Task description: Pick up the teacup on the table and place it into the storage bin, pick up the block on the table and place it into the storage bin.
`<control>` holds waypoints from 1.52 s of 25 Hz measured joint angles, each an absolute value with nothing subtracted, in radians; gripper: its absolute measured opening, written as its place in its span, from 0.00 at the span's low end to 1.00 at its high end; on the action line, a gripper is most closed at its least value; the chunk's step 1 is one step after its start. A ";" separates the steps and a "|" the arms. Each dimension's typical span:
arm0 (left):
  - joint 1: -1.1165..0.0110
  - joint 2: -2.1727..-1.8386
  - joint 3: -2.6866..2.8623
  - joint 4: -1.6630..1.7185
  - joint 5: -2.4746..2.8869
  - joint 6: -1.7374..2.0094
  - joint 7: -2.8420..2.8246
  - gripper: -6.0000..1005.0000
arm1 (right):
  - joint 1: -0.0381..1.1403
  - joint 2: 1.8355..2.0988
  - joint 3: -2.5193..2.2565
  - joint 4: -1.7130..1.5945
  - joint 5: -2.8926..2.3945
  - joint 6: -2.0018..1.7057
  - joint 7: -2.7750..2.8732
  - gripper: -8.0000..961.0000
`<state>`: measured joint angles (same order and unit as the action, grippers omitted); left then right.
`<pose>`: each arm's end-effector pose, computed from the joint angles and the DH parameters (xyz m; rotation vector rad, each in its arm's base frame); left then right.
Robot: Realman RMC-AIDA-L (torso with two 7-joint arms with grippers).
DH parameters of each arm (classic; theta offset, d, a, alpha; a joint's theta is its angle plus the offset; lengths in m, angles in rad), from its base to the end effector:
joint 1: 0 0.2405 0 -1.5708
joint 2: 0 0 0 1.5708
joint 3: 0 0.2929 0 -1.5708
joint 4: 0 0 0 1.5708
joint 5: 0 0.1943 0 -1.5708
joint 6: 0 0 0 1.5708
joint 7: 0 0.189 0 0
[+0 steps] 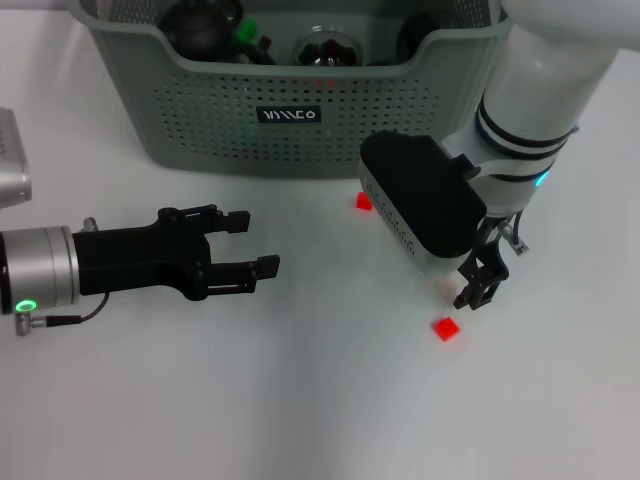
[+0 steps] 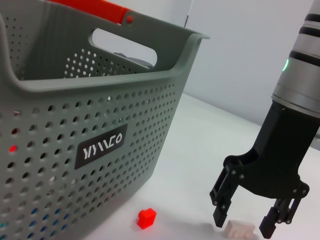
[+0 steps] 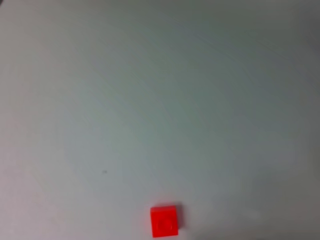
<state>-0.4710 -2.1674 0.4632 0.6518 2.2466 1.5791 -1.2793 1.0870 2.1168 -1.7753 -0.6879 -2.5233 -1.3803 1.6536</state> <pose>-0.2945 0.3095 -0.0880 -2.7064 -0.7360 -0.6326 0.1924 0.3807 -0.1489 2.6731 0.7018 1.0588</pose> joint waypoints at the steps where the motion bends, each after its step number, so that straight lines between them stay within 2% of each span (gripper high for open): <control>1: -0.471 -2.167 0.463 0.652 2.246 1.579 -1.279 0.78 | 1.086 2.117 -1.777 -0.688 -2.523 -1.380 1.654 0.80; 6: -0.469 -2.168 0.461 0.651 2.246 1.580 -1.279 0.78 | 1.081 2.117 -1.778 -0.687 -2.526 -1.380 1.661 0.72; 11: -0.466 -2.168 0.460 0.655 2.246 1.583 -1.279 0.78 | 1.081 2.109 -1.773 -0.701 -2.528 -1.393 1.695 0.51; 16: -0.461 -2.167 0.454 0.658 2.253 1.591 -1.279 0.78 | 1.077 2.097 -1.685 -0.777 -2.534 -1.475 1.737 0.48; 29: -0.399 -2.163 0.448 0.738 2.251 1.644 -1.269 0.78 | 1.129 2.092 -1.113 -1.151 -2.429 -1.781 1.893 0.46; 34: -0.399 -2.162 0.448 0.747 2.253 1.655 -1.268 0.78 | 1.155 2.086 -0.996 -1.219 -2.426 -1.592 2.093 0.46; 38: -0.410 -2.160 0.449 0.747 2.254 1.655 -1.268 0.78 | 1.174 2.078 -1.018 -1.114 -2.521 -1.359 2.208 0.46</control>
